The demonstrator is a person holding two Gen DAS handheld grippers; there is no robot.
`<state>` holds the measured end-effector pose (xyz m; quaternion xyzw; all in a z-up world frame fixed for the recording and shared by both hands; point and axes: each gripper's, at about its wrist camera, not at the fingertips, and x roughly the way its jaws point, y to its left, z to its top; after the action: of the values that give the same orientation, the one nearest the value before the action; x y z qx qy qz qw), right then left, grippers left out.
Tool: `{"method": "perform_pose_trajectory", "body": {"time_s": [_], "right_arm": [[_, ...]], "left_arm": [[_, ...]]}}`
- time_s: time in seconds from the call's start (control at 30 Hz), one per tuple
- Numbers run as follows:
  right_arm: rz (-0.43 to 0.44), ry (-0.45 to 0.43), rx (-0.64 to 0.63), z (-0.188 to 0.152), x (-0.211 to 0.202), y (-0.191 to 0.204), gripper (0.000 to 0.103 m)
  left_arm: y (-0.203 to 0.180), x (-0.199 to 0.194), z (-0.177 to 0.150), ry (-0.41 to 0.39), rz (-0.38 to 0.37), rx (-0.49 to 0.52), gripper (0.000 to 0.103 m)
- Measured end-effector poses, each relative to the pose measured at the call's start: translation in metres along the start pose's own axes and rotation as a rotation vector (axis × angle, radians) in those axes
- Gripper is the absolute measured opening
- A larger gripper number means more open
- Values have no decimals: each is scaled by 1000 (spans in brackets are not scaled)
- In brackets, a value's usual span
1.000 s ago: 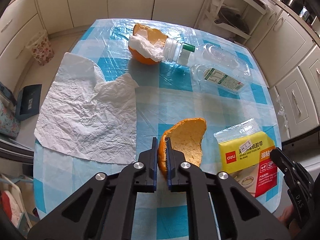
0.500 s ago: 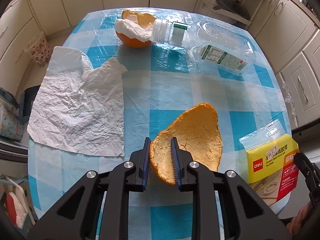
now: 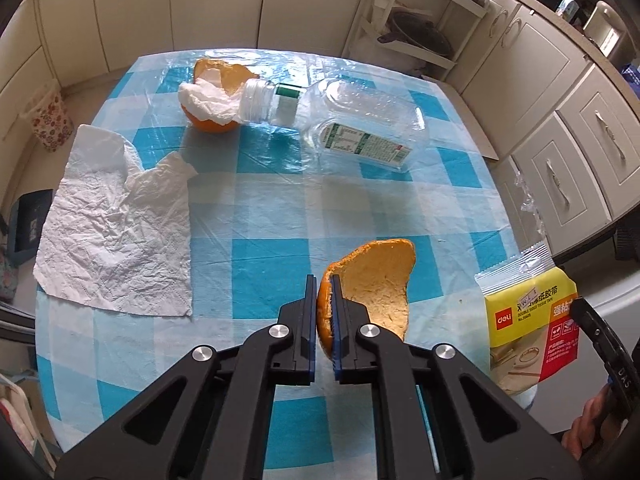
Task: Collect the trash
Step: 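Carry package and peel to the yellow bin and open both grippers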
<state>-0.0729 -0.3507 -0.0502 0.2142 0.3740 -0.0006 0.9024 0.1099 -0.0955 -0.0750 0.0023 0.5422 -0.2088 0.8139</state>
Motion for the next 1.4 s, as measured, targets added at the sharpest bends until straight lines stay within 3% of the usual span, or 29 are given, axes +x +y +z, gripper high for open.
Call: {"method": "perform_pose_trajectory", "body": {"time_s": [0.33,0.57,0.73,1.0,1.1,1.23,1.4], "right_arm": [[-105,-100,72,-2,-45,-46,3],[-241,-154,110,-8,-71,-83,3],[-334,-133,116,-15,-71,-105,3],[-378,-29,196,-27,-57,-146,6],[-388,-13,239,-30,-57,-160,26],[-373,-53,274,-33,-71,-166,30],[-351,-190,305,-27,-103,-159,43]], "left_arm": [[-60,0,-9,-3,-84,97,6],[-117,7,-14,4,-143,162,6],[-164,14,-22,14,-184,228,6],[-230,34,-38,55,-228,300,6],[-254,45,-49,76,-230,327,6],[-277,61,-62,107,-224,352,6],[-307,90,-80,153,-198,376,6]]}}
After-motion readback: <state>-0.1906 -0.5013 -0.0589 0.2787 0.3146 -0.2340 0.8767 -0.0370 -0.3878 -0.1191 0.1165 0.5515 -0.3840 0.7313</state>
